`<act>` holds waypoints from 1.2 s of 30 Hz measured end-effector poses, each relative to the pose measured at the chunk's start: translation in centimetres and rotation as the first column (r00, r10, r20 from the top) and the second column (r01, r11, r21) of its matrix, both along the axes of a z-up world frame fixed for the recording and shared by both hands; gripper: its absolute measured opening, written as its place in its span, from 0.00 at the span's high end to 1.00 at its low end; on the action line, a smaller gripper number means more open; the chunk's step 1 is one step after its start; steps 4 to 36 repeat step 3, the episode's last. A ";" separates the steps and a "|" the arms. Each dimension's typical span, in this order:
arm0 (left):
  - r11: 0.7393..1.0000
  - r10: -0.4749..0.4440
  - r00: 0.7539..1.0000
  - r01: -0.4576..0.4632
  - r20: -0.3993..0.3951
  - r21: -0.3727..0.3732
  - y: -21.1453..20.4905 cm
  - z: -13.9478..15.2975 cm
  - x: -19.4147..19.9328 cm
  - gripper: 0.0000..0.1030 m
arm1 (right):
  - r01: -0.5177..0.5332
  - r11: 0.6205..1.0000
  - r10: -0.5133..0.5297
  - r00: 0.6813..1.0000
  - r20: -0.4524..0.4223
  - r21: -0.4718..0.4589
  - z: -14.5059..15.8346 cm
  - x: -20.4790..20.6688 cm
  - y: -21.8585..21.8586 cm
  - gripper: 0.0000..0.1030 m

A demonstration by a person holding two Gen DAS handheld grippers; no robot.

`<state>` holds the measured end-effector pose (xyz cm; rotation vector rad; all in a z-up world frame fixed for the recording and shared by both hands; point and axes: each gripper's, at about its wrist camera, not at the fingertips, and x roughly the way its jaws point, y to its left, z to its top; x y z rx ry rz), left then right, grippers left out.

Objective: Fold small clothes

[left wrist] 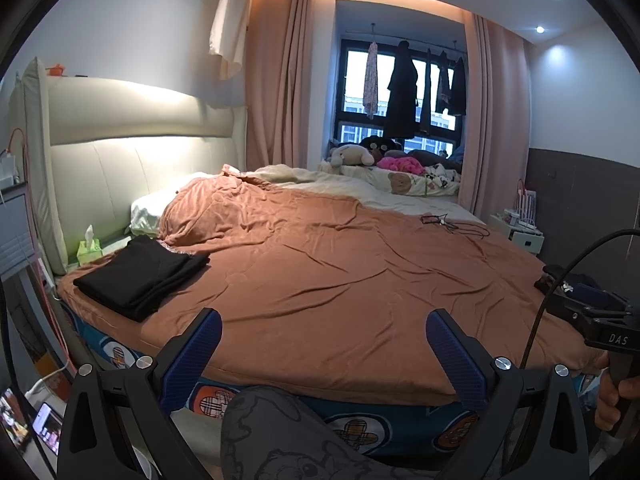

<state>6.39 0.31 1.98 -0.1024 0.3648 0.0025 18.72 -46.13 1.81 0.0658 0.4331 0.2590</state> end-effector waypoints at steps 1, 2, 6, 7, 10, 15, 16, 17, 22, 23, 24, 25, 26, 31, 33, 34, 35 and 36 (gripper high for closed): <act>1.000 -0.001 1.000 0.001 0.000 0.003 -0.1 0.0 0.0 0.00 | -0.001 1.000 0.001 1.000 -0.003 -0.001 -0.1 0.1 0.0 0.00; 1.000 0.003 1.000 -0.003 0.001 0.007 0.0 0.0 0.1 0.00 | -0.002 1.000 0.002 1.000 -0.007 -0.004 -0.1 0.2 0.0 0.00; 1.000 0.005 1.000 -0.005 0.002 0.008 0.1 0.0 0.1 0.00 | -0.001 1.000 0.001 1.000 -0.009 -0.006 -0.2 0.3 0.0 0.00; 1.000 0.005 1.000 -0.005 0.002 0.008 0.1 0.0 0.1 0.00 | -0.001 1.000 0.001 1.000 -0.009 -0.006 -0.2 0.3 0.0 0.00; 1.000 0.005 1.000 -0.005 0.002 0.008 0.1 0.0 0.1 0.00 | -0.001 1.000 0.001 1.000 -0.009 -0.006 -0.2 0.3 0.0 0.00; 1.000 0.005 1.000 -0.005 0.002 0.008 0.1 0.0 0.1 0.00 | -0.001 1.000 0.001 1.000 -0.009 -0.006 -0.2 0.3 0.0 0.00; 1.000 0.005 1.000 -0.005 0.002 0.008 0.1 0.0 0.1 0.00 | -0.001 1.000 0.001 1.000 -0.009 -0.006 -0.2 0.3 0.0 0.00; 1.000 0.005 1.000 -0.005 0.002 0.008 0.1 0.0 0.1 0.00 | -0.001 1.000 0.001 1.000 -0.009 -0.006 -0.2 0.3 0.0 0.00; 1.000 0.005 1.000 -0.005 0.002 0.008 0.1 0.0 0.1 0.00 | -0.001 1.000 0.001 1.000 -0.009 -0.006 -0.2 0.3 0.0 0.00; 1.000 0.005 1.000 -0.005 0.002 0.008 0.1 0.0 0.1 0.00 | -0.001 1.000 0.001 1.000 -0.009 -0.006 -0.2 0.3 0.0 0.00; 1.000 0.005 1.000 -0.005 0.002 0.008 0.1 0.0 0.1 0.00 | -0.001 1.000 0.001 1.000 -0.009 -0.006 -0.2 0.3 0.0 0.00; 1.000 0.005 1.000 -0.005 0.002 0.008 0.1 0.0 0.1 0.00 | -0.001 1.000 0.001 1.000 -0.009 -0.006 -0.2 0.3 0.0 0.00; 1.000 0.005 1.000 -0.005 0.002 0.008 0.1 0.0 0.1 0.00 | -0.001 1.000 0.001 1.000 -0.009 -0.006 -0.2 0.3 0.0 0.00; 1.000 0.005 1.000 -0.005 0.002 0.008 0.1 0.0 0.1 0.00 | -0.001 1.000 0.001 1.000 -0.009 -0.006 -0.2 0.3 0.0 0.00; 1.000 0.005 1.000 -0.005 0.002 0.008 0.1 0.0 0.1 0.00 | -0.001 1.000 0.001 1.000 -0.009 -0.006 -0.2 0.3 0.0 0.00; 1.000 0.005 1.000 -0.005 0.002 0.008 0.1 0.0 0.1 0.00 | -0.001 1.000 0.001 1.000 -0.009 -0.006 -0.2 0.3 0.0 0.00; 1.000 0.005 1.000 -0.005 0.002 0.008 0.1 0.0 0.1 0.00 | -0.001 1.000 0.001 1.000 -0.009 -0.006 -0.2 0.3 0.0 0.00; 1.000 0.005 1.000 -0.005 0.002 0.008 0.1 0.0 0.1 0.00 | -0.001 1.000 0.001 1.000 -0.009 -0.006 -0.2 0.3 0.0 0.00</act>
